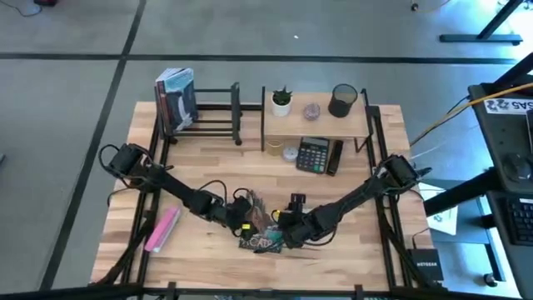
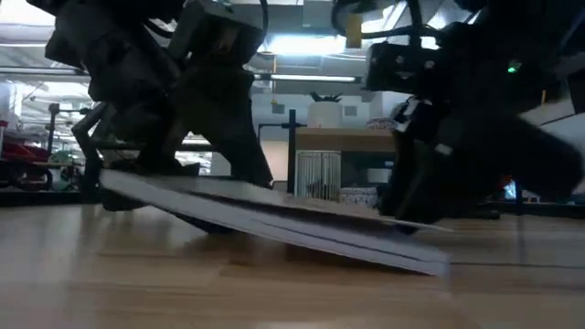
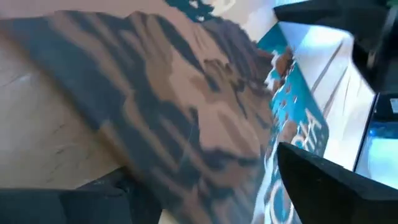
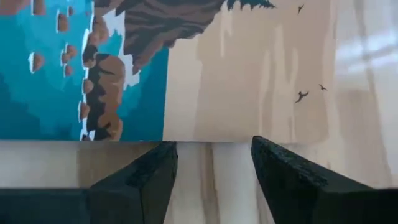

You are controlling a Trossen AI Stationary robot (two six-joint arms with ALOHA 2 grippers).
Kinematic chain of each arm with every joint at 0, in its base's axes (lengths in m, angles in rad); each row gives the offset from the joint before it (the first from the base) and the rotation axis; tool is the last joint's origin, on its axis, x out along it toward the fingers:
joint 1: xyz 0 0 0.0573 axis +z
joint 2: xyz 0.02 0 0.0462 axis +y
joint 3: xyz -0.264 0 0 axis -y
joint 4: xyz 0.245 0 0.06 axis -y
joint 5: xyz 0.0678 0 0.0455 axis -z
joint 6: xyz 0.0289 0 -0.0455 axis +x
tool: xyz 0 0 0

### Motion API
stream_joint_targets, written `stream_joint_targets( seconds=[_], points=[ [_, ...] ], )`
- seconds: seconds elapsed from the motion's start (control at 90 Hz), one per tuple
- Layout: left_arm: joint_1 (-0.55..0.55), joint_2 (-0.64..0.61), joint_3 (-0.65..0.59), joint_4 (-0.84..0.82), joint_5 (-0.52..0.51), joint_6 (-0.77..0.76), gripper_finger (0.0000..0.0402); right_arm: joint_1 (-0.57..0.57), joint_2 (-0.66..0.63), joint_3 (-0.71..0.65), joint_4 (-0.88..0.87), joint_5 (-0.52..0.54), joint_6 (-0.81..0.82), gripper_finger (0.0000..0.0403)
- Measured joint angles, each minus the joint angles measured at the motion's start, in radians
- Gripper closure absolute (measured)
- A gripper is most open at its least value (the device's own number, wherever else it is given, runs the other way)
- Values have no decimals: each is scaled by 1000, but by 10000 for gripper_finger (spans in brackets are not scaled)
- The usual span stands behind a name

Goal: Stock shelves
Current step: Put the brown book into the book holder

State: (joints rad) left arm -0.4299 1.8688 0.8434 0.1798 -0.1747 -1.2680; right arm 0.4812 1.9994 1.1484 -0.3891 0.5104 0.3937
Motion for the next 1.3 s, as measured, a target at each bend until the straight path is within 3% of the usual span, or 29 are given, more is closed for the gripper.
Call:
stream_joint_targets(
  seconds=[0.111,0.222,0.322,0.467,0.533,0.7,0.822,0.922,1.078,1.3],
  points=[
    [-6,2,-2,31,-25,-2,140,-3,14,3,69,21,-28,205],
    [-14,3,-2,23,-55,-8,177,-5,14,3,65,54,-24,205],
    [-23,-1,-2,-20,-69,-12,238,2,4,2,50,74,-21,205],
    [-38,-41,1,-126,-86,-26,358,21,-23,-2,-13,103,-3,205],
    [-48,-78,-1,-183,-107,-25,384,34,-33,0,-54,128,27,205],
    [-59,-178,-5,-313,-186,-16,385,50,-37,0,-113,150,93,205],
    [-63,-184,-5,-321,-210,-18,377,52,-39,0,-83,154,98,205],
    [-64,-168,-5,-315,-222,-37,352,53,-38,0,-16,144,96,205],
    [-69,-133,-4,-300,-224,-64,302,29,23,3,132,44,46,205],
    [-92,-113,-4,-271,-231,-85,260,2,42,6,190,-17,23,205]
  ],
)
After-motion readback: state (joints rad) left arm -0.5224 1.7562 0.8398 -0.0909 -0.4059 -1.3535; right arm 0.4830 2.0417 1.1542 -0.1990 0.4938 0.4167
